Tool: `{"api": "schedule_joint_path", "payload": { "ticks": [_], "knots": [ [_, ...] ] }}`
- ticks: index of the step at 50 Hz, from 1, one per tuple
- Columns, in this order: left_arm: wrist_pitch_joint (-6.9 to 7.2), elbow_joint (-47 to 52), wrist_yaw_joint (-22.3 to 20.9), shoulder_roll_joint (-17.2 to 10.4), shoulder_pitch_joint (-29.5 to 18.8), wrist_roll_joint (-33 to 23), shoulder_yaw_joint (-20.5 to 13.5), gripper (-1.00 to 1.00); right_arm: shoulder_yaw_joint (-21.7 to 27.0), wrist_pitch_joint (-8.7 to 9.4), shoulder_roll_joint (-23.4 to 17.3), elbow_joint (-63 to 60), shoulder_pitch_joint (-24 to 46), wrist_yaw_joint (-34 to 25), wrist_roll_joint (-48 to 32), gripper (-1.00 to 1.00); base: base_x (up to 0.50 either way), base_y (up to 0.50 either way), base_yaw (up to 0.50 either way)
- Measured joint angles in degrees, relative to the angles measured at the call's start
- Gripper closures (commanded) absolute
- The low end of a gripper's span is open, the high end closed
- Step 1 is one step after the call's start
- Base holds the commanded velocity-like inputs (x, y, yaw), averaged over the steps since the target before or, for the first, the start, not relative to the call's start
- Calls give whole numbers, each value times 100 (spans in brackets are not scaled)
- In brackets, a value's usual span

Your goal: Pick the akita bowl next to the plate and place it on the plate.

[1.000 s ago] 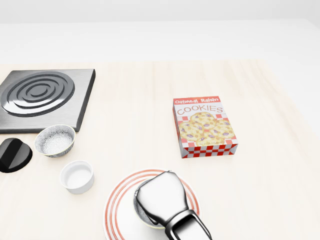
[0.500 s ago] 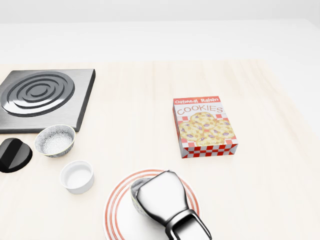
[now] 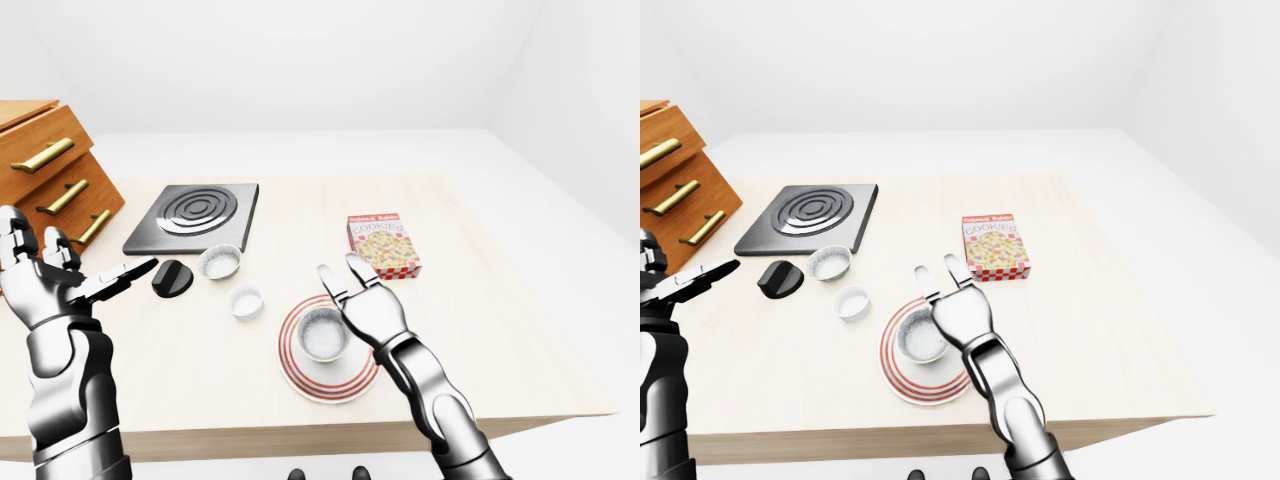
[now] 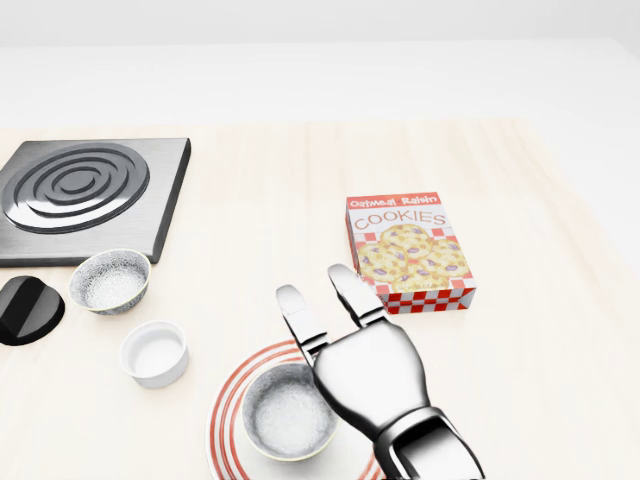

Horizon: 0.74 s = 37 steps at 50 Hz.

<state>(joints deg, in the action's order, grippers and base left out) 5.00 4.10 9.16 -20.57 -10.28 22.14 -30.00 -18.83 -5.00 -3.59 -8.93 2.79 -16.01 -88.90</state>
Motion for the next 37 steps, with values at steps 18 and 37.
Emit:
{"api": "schedule_joint_path", "payload": {
  "ticks": [18,37],
  "knots": [
    [0,-26,30,42,7,15,48,-100,1479,0,-405,-2937,-196,-2399,2482,-100,0,0,0],
    [0,-13,26,70,33,26,58,-100,1829,0,-377,-3469,-210,-2399,3097,-100,0,0,0]
  ]
}}
